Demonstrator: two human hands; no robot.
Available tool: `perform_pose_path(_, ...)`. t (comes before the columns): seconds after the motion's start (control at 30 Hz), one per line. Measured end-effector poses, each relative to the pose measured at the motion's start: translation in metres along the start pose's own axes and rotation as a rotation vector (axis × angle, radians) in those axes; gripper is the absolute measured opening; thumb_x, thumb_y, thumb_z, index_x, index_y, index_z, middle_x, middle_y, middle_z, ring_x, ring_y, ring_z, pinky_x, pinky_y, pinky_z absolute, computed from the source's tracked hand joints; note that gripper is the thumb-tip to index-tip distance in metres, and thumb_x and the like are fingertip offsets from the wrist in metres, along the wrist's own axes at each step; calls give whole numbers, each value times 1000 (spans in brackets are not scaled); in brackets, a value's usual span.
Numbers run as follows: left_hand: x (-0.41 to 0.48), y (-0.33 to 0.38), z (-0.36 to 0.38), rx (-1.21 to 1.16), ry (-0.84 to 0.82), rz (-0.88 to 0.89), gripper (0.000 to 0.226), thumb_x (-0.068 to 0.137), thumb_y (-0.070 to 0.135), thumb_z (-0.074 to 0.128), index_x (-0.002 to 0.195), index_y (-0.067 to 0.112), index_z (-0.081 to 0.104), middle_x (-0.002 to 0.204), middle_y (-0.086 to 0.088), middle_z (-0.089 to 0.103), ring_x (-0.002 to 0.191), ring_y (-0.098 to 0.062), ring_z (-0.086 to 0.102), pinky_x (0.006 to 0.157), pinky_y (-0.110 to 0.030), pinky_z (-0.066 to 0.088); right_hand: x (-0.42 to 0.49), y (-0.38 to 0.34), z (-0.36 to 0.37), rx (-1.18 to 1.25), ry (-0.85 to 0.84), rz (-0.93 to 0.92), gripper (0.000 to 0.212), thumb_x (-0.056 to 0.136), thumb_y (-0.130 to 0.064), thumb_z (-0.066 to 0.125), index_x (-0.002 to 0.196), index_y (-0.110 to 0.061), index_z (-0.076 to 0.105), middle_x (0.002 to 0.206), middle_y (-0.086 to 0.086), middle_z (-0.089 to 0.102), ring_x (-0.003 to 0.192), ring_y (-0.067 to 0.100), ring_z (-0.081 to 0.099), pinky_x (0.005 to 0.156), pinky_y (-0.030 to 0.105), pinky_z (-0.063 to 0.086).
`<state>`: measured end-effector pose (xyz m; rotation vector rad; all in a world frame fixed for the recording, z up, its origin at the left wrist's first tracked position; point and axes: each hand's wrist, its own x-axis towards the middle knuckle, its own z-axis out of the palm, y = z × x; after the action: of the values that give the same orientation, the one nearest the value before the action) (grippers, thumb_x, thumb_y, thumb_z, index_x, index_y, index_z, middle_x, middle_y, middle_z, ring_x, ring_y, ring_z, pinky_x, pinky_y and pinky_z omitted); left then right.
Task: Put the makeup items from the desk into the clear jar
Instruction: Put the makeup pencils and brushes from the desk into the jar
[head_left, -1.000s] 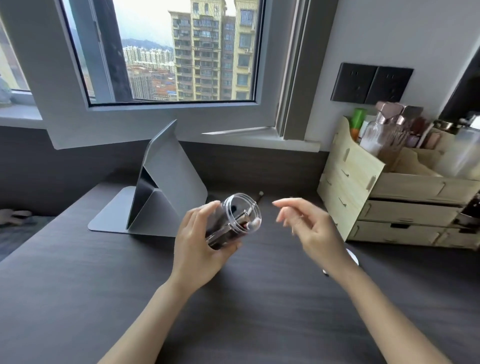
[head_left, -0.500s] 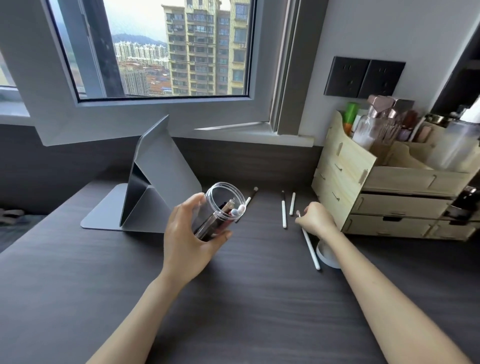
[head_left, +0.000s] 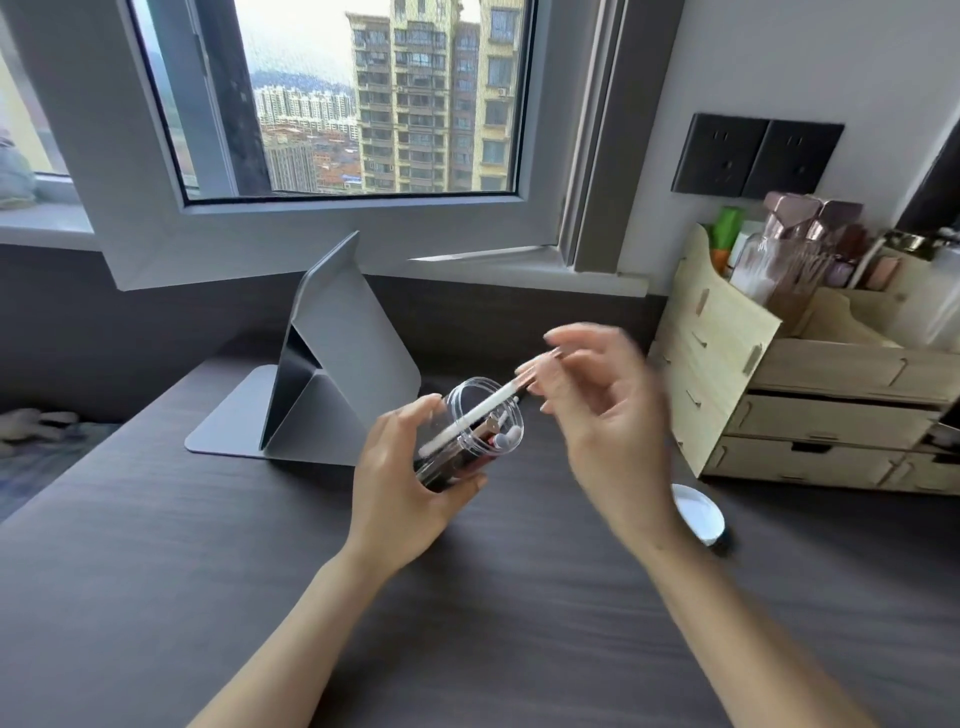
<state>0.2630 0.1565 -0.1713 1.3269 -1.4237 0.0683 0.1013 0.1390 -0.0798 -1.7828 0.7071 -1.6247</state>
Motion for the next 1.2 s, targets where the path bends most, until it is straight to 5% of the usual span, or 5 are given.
perform_pose_path(0.23,0,-1,-2,6,-9,12,75,54,31,83,119,23,46,113,10,53,103,-2,45,90,-2,29,-14,28,13,-554,-200,-261,26,87,-32,55,79,-19,76,101,-5,72,99,14,58,85,26,40)
perform_pose_path(0.47,2,-3,-4,8,27,-37,76,53,21,89,119,8,54,111,6,52,102,-1,44,89,-1,29,50,124,-29,-623,207,411,24,91,-19,50,80,-8,69,84,12,72,87,32,66,67,29,42)
perform_pose_path(0.9,5,-7,-4,-10,32,-84,73,53,31,81,118,12,55,111,9,54,105,-7,49,90,-3,31,83,192,-52,-1117,-108,864,14,90,-9,50,98,-5,61,101,21,63,102,36,63,69,31,45)
perform_pose_path(1.07,6,-8,-5,-6,41,-87,73,53,32,82,118,12,54,112,8,54,105,-7,49,90,-4,31,82,157,-56,-500,121,829,10,82,-3,50,73,-3,53,53,10,50,36,19,54,41,23,43)
perform_pose_path(1.2,5,-7,-3,-8,31,-88,75,53,27,87,119,13,54,112,9,54,105,-8,48,90,-4,32,61,68,-37,143,193,495,19,86,6,48,75,-9,46,63,9,54,42,11,63,44,22,54)
